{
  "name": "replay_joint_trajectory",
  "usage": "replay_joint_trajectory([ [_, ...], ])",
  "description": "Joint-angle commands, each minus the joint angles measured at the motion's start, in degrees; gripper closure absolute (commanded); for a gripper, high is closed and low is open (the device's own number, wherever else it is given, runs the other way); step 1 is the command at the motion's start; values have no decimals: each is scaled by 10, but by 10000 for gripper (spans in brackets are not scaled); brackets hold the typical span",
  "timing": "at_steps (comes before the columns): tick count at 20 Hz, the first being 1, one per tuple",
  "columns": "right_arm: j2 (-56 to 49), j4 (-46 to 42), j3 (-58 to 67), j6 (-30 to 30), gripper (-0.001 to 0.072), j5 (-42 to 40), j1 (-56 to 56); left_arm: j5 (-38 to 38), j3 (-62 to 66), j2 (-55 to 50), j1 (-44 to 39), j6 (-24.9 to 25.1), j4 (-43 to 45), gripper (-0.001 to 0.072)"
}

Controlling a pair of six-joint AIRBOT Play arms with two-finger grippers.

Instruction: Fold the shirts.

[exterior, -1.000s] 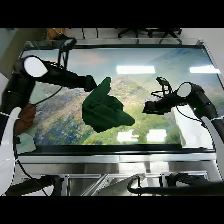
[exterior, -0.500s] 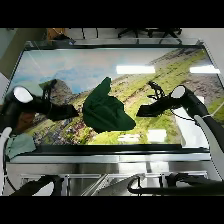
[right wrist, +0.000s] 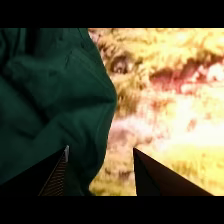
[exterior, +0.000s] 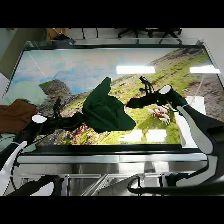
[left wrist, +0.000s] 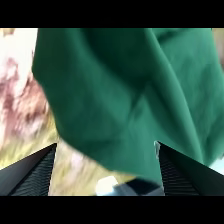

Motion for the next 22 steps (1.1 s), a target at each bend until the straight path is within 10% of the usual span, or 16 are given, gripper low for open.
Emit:
replay_joint_trajectory([
  [1, -78, 35, 64, -34, 252, -8, 21, 11, 27, -68, -11, 54, -54, 14],
  [3, -107, 35, 89, -34, 252, -8, 34, -9, 49, -96, -11, 57, -54, 16],
  [6, -120, 35, 107, -36, 273, -5, 50, -44, 74, -112, -6, 70, -49, 468],
  [8, -120, 36, 110, -59, 540, 2, 57, -71, 89, -112, 3, 71, -49, 668],
  [10, -119, 35, 117, -62, 695, 17, 57, -104, 111, -110, 16, 72, -50, 691],
  [22, 231, 7, 358, -38, 696, 110, -72, -296, 602, 111, 111, -62, 174, 695],
])
